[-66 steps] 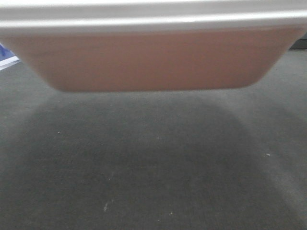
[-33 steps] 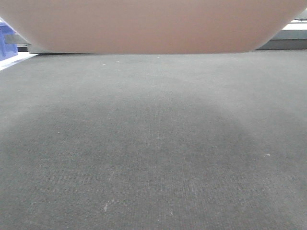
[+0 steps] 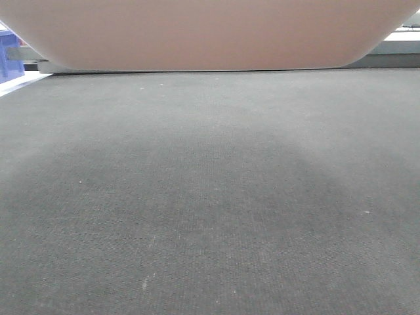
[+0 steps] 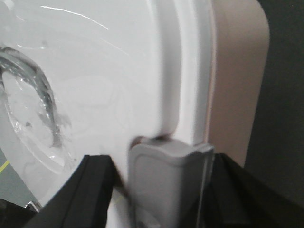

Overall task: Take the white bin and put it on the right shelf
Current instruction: 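Hold the raised bin steady with both grippers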

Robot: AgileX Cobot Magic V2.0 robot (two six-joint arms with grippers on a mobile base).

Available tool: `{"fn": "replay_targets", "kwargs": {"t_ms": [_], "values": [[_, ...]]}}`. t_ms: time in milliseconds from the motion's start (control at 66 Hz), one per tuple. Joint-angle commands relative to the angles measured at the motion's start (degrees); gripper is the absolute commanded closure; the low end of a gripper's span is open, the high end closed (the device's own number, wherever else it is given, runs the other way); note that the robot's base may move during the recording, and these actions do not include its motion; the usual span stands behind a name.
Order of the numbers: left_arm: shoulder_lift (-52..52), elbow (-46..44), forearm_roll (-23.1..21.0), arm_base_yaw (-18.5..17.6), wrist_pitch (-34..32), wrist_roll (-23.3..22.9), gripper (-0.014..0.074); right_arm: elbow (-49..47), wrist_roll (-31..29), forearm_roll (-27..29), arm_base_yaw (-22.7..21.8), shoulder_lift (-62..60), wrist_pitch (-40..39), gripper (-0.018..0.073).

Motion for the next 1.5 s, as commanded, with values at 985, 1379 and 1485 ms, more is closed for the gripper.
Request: {"fn": "replay_targets", "kwargs": {"t_ms": [985,1379,1485], "values": [[-1.06,-2.09,-10.35,-0.95,3.95,0.56,0.0357,-2.07,-0.60,11.89,0.66,-0.82,5.72,0.0162],[-1.06,-2.09,-10.35,-0.95,3.95,0.56,0.0357,-2.07,-0.60,11.89,0.66,-0.82,5.72,0.0162],[-1.06,-2.09,-10.35,-0.95,3.95,0.56,0.0357,-2.07,-0.60,11.89,0.66,-0.82,5.72,0.0162]]}}
